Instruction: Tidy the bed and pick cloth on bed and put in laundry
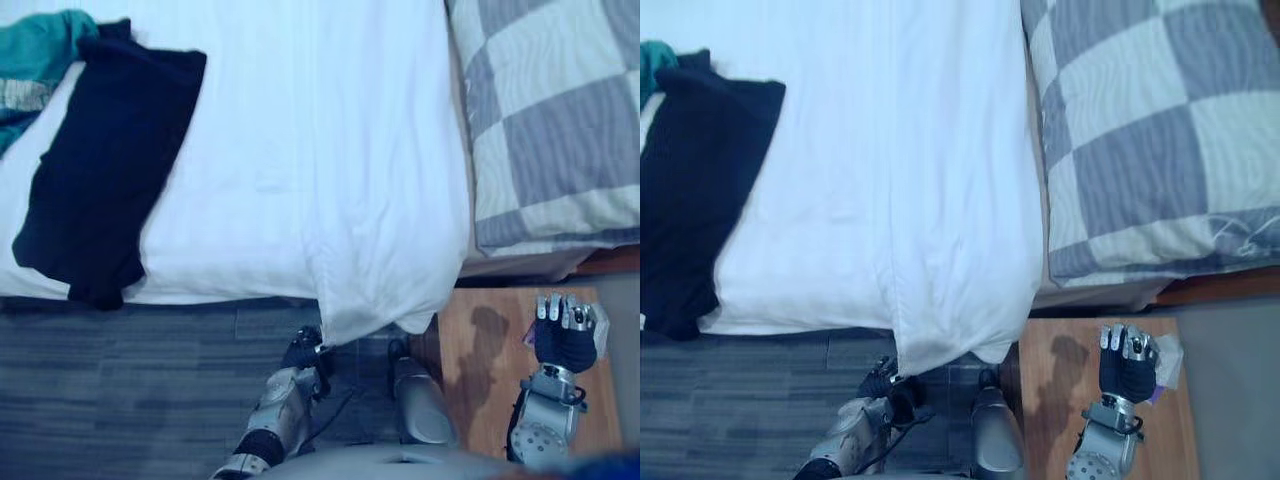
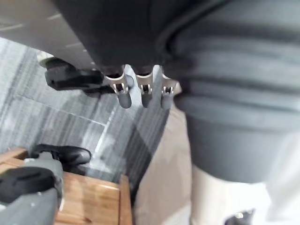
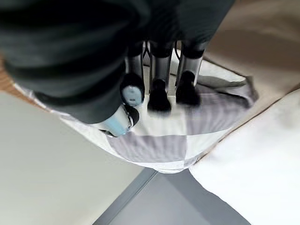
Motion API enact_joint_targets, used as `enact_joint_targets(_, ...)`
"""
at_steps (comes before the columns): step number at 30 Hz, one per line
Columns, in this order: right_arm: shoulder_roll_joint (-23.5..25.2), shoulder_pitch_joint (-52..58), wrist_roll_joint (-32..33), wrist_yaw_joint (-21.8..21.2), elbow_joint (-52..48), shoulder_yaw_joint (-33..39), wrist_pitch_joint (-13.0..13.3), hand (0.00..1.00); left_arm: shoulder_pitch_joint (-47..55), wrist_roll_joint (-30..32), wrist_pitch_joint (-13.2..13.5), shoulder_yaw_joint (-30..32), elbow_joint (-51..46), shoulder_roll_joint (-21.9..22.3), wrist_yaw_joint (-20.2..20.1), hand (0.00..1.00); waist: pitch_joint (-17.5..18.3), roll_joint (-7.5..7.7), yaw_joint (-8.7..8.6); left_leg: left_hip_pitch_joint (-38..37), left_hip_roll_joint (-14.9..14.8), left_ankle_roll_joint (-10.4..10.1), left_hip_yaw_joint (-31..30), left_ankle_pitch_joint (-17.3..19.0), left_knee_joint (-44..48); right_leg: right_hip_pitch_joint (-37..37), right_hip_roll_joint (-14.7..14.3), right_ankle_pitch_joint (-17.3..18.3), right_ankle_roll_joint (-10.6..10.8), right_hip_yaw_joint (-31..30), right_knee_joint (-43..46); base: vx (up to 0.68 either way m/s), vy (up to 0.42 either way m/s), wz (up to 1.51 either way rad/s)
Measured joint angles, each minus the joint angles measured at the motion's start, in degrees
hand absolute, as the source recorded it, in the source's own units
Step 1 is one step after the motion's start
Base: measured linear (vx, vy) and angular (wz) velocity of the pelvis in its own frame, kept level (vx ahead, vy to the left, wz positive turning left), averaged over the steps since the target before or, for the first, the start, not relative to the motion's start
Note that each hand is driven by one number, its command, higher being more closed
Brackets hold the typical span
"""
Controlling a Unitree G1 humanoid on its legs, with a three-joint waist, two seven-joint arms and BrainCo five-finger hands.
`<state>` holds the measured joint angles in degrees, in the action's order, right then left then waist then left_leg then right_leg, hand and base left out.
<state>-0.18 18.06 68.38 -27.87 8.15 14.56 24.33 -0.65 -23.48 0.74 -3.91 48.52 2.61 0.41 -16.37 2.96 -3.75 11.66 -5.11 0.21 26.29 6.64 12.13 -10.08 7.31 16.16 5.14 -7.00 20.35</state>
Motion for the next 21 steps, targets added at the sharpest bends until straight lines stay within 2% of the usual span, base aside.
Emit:
enact_joint_targets(2,1.2,1.3,-2.8,1.8,2.7,1.0,-1.6,0.0,1.1,1.2,-0.8,0.7,0.1,-0.1,-0.3,0.0,2.1,0.29,0.21,-1.6,0.1,-0.4,0.0,0.7,-0.1,1.8,0.2,-0.1,0.2,0.2,-0.7,0.16,0.027,-0.02)
enact_joint_targets(6,2.6,2.9,-11.5,5.6,15.7,1.2,-4.1,0.0,3.7,2.2,-1.8,2.3,0.9,-0.7,-0.7,0.0,7.0,0.59,0.11,-6.0,0.6,-0.9,0.0,0.3,-2.7,6.1,0.3,-0.6,0.5,1.8,-2.5,0.17,0.01,0.07)
enact_joint_targets(7,2.5,2.8,-17.5,7.6,22.3,1.6,-5.6,0.0,3.8,2.5,-2.0,3.1,2.6,-0.8,-1.3,0.0,8.7,0.21,0.18,-8.0,0.9,-1.4,0.0,-0.2,-4.7,8.0,0.2,-1.0,0.3,2.2,-3.9,0.13,-0.018,0.01)
enact_joint_targets(8,2.5,2.7,-20.7,8.2,25.1,2.1,-6.2,0.0,3.9,2.9,-2.5,3.6,2.9,-0.8,-1.6,0.0,9.1,0.01,0.17,-9.0,1.0,-1.5,0.0,-0.6,-5.7,8.8,0.2,-1.3,0.2,2.5,-4.4,0.12,-0.03,0.01)
enact_joint_targets(10,2.5,2.0,-30.9,10.5,35.8,3.8,-8.5,0.0,4.0,4.6,-3.0,4.5,5.1,-0.8,-2.4,0.0,10.6,-1.41,0.18,-12.0,1.0,-2.2,-0.2,-3.1,-10.3,10.7,-0.7,-2.9,-0.2,3.4,-5.9,0.05,-0.028,0.04)
enact_joint_targets(13,2.5,2.0,-43.1,13.7,43.1,5.3,-11.0,0.0,3.9,6.9,-3.0,6.4,6.8,-0.9,-2.9,0.0,11.1,-2.18,0.02,-15.0,1.1,-2.8,-0.4,-6.3,-15.5,11.9,-1.7,-3.7,-0.5,4.3,-6.6,0.0,-0.041,0.03)
enact_joint_targets(16,2.5,1.8,-49.0,14.4,44.8,6.4,-11.8,0.0,3.9,8.1,-3.0,6.9,7.0,-1.1,-3.0,0.0,10.9,-1.92,0.01,-16.5,1.1,-2.7,-1.2,-7.8,-17.7,12.7,-2.2,-3.7,-0.5,5.0,-6.6,-0.06,-0.067,0.11)
enact_joint_targets(18,2.2,0.8,-52.7,14.3,45.9,6.9,-12.8,0.0,3.9,11.4,-3.2,7.5,7.3,-1.4,-2.7,0.0,10.8,-1.38,0.14,-16.8,1.1,-2.4,-1.7,-8.3,-17.8,13.3,-2.2,-3.7,-0.5,5.3,-6.5,-0.09,-0.067,0.11)
enact_joint_targets(19,2.1,0.4,-53.0,14.3,46.0,6.9,-13.0,0.0,3.8,12.0,-3.4,7.7,7.2,-1.3,-2.4,0.0,10.8,-1.37,0.15,-16.8,1.2,-2.4,-1.7,-8.4,-18.0,13.3,-2.2,-3.7,-0.5,5.3,-6.5,-0.12,-0.021,-0.04)
enact_joint_targets(20,1.9,-1.0,-53.7,14.2,46.6,6.8,-13.8,0.0,3.7,13.6,-4.3,8.8,7.1,-1.2,-0.7,0.0,10.7,-1.16,0.2,-16.7,2.0,-2.2,-0.9,-7.9,-17.6,13.2,-1.3,-2.4,-1.7,5.9,-6.7,-0.13,-0.03,-0.17)
enact_joint_targets(21,2.0,-2.7,-54.6,13.7,47.1,6.6,-14.5,0.0,3.2,14.2,-5.2,9.5,6.5,-1.7,2.5,0.0,9.9,0.35,0.3,-14.7,2.7,-1.8,-0.2,-5.1,-12.7,13.1,0.4,0.4,-1.6,6.6,-6.1,-0.18,-0.052,-0.15)
